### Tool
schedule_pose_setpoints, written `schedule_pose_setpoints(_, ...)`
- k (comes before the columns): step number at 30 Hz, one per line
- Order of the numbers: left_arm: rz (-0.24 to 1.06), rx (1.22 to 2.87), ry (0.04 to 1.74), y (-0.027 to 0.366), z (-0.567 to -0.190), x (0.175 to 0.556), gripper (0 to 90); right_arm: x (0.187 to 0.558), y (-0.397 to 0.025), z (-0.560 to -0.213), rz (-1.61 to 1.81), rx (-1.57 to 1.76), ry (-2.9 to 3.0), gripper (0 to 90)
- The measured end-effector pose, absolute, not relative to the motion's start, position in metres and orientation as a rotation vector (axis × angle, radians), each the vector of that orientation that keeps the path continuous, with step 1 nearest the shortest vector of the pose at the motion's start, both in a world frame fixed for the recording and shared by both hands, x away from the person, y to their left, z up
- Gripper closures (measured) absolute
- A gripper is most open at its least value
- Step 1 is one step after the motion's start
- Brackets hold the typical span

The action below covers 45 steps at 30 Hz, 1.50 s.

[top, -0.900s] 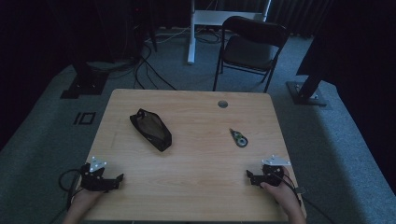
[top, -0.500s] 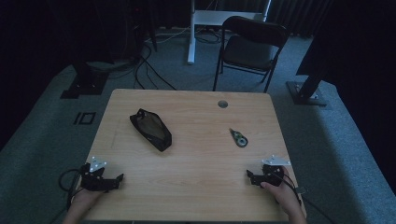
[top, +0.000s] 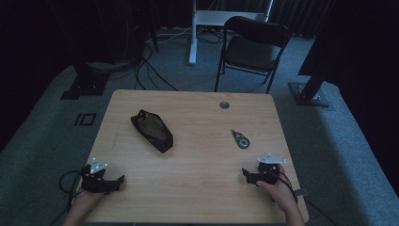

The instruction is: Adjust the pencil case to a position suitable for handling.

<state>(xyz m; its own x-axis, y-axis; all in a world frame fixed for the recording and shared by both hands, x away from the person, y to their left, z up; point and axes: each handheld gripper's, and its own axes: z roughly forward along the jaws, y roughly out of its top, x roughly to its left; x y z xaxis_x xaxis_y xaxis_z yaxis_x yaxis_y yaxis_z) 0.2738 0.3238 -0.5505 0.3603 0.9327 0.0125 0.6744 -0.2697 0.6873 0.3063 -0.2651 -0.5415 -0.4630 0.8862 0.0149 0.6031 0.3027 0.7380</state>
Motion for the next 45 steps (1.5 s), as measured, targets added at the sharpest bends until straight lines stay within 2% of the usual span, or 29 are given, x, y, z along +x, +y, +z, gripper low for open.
schedule_pose_setpoints(45, 0.568, 2.032, 1.389, 0.324, -0.551, 0.274, 0.1, 0.347, -0.158, -0.525, 1.106, 1.145, 2.26, 13.3)
